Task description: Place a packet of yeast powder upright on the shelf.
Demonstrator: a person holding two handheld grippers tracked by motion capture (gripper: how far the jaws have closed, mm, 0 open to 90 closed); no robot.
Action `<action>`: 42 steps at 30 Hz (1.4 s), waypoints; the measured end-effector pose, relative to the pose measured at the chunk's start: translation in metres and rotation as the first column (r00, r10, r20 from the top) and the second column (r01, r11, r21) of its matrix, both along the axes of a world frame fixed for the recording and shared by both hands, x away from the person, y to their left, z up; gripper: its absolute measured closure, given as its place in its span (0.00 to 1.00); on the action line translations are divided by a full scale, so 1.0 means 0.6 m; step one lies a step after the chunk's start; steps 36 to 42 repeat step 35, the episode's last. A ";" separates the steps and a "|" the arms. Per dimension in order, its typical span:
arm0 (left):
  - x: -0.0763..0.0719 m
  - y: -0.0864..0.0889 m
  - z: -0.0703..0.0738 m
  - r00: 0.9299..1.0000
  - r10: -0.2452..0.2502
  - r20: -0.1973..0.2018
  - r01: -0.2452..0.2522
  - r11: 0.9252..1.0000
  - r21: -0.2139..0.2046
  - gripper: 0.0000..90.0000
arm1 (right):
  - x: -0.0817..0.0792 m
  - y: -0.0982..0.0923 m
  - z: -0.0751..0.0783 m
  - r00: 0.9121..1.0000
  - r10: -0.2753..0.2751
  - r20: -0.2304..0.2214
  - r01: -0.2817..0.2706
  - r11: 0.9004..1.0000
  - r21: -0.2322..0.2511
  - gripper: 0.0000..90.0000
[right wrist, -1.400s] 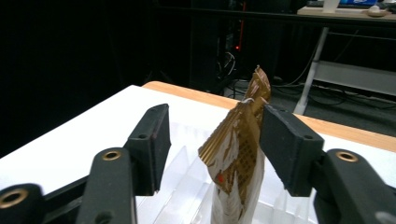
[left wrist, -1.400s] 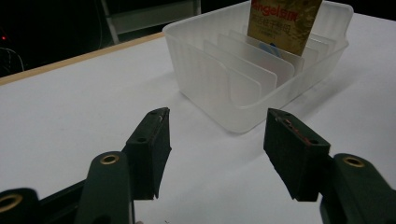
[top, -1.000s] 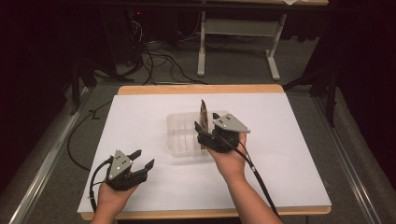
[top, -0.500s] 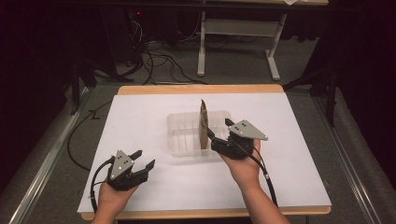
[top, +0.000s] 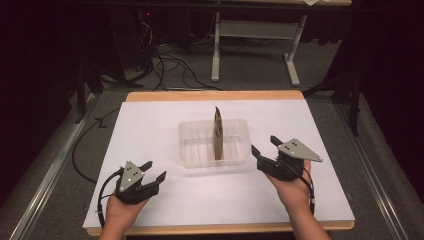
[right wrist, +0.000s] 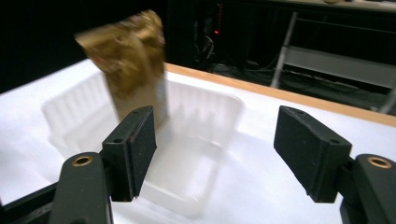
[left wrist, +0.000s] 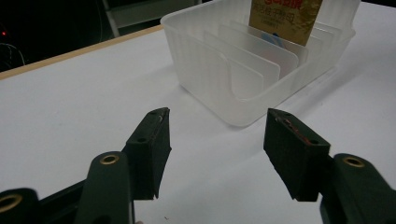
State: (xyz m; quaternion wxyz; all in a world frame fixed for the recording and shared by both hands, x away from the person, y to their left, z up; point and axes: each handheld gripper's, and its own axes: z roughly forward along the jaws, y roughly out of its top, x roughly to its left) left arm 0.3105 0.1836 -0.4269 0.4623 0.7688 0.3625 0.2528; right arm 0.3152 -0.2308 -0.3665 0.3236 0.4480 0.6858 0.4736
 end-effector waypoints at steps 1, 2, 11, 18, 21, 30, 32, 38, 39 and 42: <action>0.000 0.000 0.000 1.000 0.002 -0.001 -0.002 1.000 0.002 0.46 | -0.002 -0.008 -0.001 1.000 -0.005 -0.005 0.005 1.000 -0.001 0.33; 0.000 0.000 -0.001 1.000 0.004 -0.002 -0.004 1.000 0.002 0.46 | -0.007 -0.026 -0.005 1.000 -0.021 -0.011 0.020 1.000 -0.009 0.33; 0.002 -0.002 -0.004 1.000 0.012 -0.013 -0.012 1.000 0.010 0.46 | -0.030 -0.118 -0.040 0.993 -0.102 -0.062 0.102 0.995 -0.014 0.34; 0.001 -0.005 -0.006 1.000 0.011 -0.021 -0.010 1.000 0.017 0.46 | -0.051 -0.160 -0.091 0.989 -0.123 -0.087 0.121 0.992 -0.029 0.37; 0.002 -0.008 -0.007 1.000 0.004 -0.028 -0.003 1.000 0.024 0.46 | -0.046 -0.172 -0.102 0.981 -0.136 -0.137 0.135 0.991 -0.023 0.36; 0.002 -0.007 -0.006 1.000 0.001 -0.025 -0.001 1.000 0.019 0.46 | -0.037 -0.171 -0.111 0.975 -0.136 -0.173 0.138 0.990 -0.005 0.36; 0.001 -0.005 -0.005 1.000 0.002 -0.025 -0.002 1.000 0.017 0.46 | -0.038 -0.171 -0.110 0.975 -0.140 -0.174 0.142 0.990 0.001 0.36; 0.000 -0.004 -0.004 1.000 0.002 -0.022 -0.002 1.000 0.010 0.46 | -0.039 -0.168 -0.108 0.974 -0.153 -0.167 0.154 0.988 -0.008 0.35; 0.000 -0.004 -0.004 1.000 0.002 -0.022 -0.002 1.000 0.010 0.46 | -0.039 -0.168 -0.108 0.974 -0.153 -0.167 0.154 0.988 -0.008 0.35; 0.000 -0.004 -0.004 1.000 0.002 -0.022 -0.002 1.000 0.010 0.46 | -0.039 -0.168 -0.108 0.974 -0.153 -0.167 0.154 0.988 -0.008 0.35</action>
